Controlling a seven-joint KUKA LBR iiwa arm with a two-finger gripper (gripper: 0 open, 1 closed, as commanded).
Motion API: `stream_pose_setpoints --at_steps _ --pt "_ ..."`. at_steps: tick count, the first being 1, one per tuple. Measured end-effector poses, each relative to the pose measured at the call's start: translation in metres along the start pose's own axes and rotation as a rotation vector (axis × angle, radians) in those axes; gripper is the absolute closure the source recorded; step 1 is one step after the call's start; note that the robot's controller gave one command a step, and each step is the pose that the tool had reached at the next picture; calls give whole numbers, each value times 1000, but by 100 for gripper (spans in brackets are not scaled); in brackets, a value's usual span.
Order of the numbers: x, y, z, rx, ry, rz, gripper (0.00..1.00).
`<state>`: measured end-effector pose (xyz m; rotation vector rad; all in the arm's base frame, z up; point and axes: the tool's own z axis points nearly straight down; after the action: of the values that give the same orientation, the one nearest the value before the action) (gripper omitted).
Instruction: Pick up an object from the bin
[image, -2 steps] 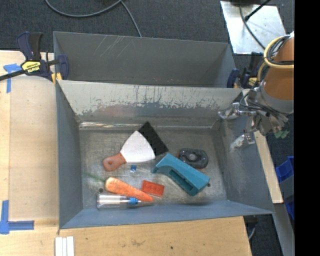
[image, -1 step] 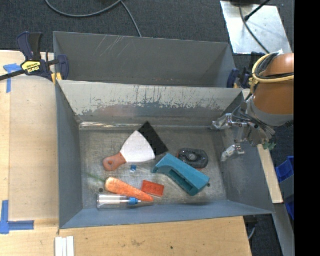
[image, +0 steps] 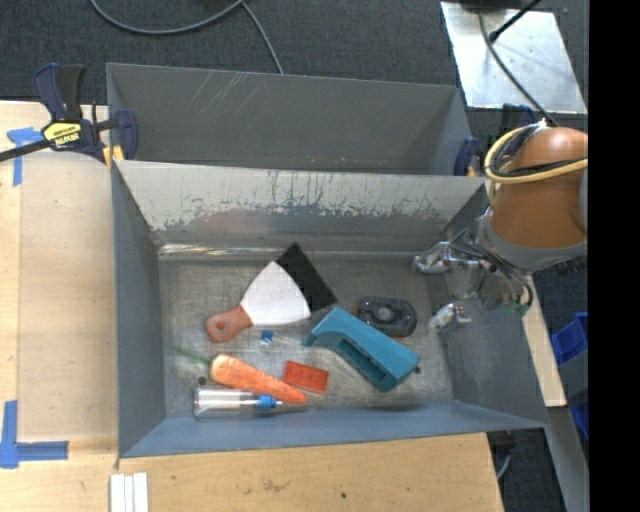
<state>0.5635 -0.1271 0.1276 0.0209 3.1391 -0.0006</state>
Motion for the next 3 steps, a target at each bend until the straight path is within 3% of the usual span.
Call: stream_pose_setpoints --at_steps 1,2,3 --pt "-7 18 14 0 1 -267 0" --pt "33 26 46 2 -24 264 100" --pt "33 26 46 2 -24 264 100"
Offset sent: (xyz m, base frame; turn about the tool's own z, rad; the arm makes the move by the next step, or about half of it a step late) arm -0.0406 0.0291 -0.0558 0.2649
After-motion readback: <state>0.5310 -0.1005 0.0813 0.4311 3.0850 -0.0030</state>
